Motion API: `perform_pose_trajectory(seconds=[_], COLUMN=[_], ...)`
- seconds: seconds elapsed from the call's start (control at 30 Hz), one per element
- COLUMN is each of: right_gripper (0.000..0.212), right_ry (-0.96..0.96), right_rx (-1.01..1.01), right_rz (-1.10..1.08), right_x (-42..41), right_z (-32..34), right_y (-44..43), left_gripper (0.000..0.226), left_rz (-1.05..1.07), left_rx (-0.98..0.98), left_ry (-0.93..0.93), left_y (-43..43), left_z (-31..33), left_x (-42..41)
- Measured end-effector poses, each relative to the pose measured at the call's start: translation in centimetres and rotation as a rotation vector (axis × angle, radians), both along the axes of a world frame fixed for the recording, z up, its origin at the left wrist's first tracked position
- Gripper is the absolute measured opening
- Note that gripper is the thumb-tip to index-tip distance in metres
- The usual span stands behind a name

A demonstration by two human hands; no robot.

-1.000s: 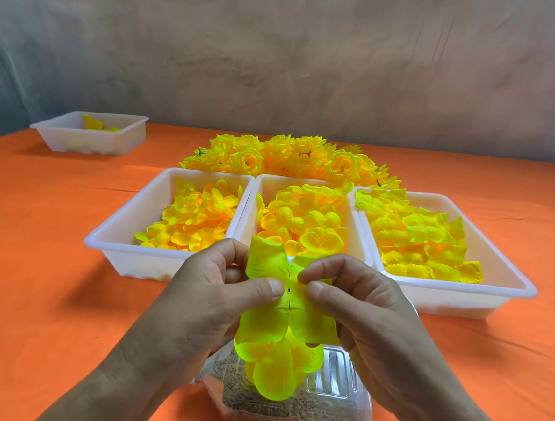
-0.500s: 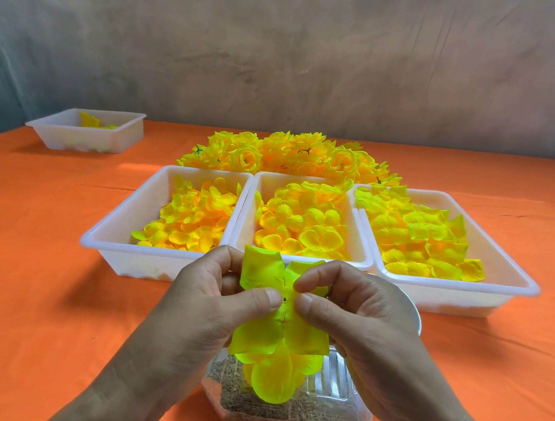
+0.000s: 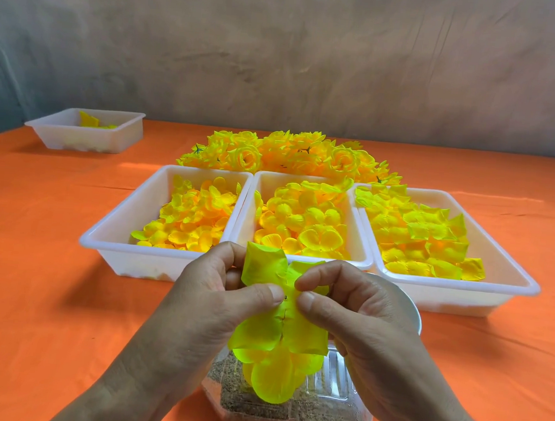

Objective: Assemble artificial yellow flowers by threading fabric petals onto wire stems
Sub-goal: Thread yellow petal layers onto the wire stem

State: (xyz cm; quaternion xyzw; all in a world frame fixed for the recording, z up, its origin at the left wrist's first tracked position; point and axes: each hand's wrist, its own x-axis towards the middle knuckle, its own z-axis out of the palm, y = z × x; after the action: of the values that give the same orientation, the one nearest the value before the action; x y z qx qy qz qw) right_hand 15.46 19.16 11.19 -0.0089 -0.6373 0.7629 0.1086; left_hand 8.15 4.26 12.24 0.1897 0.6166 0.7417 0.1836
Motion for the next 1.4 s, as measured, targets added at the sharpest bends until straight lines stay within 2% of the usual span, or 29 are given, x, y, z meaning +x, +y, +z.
perform_pose_trajectory(seconds=[0.3,0.47,0.53,0.67,0.77,0.87,1.03,1.27,1.33,1.4], right_gripper=[0.010,0.012,0.006,0.022,0.019,0.006,0.015,0.014,0.009,0.006], right_ry=[-0.047,-0.120,-0.145,-0.182,-0.197,-0.200,-0.182,-0.201,-0.202,-0.205], right_rx=[0.008,0.195,0.259,0.313,0.361,0.404,0.557,0.617,0.651,0.666], right_rz=[0.020,-0.029,-0.029,-0.015,-0.012,-0.014,-0.047,-0.008,0.022,0.047], right_x=[-0.1,0.2,0.2,0.4,0.3,0.2,0.0,-0.2,-0.1,0.0], right_z=[-0.7,-1.1,-1.3,-1.6,-1.8,-1.9,-2.7,-3.0,-2.9,-2.5], right_y=[0.3,0.5,0.5,0.7,0.9,0.9,1.0,1.4,1.7,2.2], left_gripper=[0.026,0.031,0.036,0.039,0.041,0.042,0.044,0.049,0.057,0.066], left_rz=[-0.035,-0.065,-0.076,-0.086,-0.086,-0.073,-0.054,-0.052,-0.030,0.051], left_rx=[-0.003,-0.082,-0.133,-0.165,-0.210,-0.268,-0.335,-0.426,-0.542,-0.669], left_ry=[-0.084,-0.120,-0.123,-0.129,-0.102,-0.061,-0.023,-0.019,0.052,0.258], left_y=[0.1,-0.1,-0.2,-0.3,-0.3,-0.4,-0.3,-0.4,-0.8,-1.6], left_z=[-1.0,-2.2,-2.6,-2.9,-3.0,-3.0,-3.6,-3.9,-3.7,-3.2], left_x=[-0.4,-0.4,-0.3,-0.1,-0.2,-0.4,-0.5,-0.9,-1.1,-1.5])
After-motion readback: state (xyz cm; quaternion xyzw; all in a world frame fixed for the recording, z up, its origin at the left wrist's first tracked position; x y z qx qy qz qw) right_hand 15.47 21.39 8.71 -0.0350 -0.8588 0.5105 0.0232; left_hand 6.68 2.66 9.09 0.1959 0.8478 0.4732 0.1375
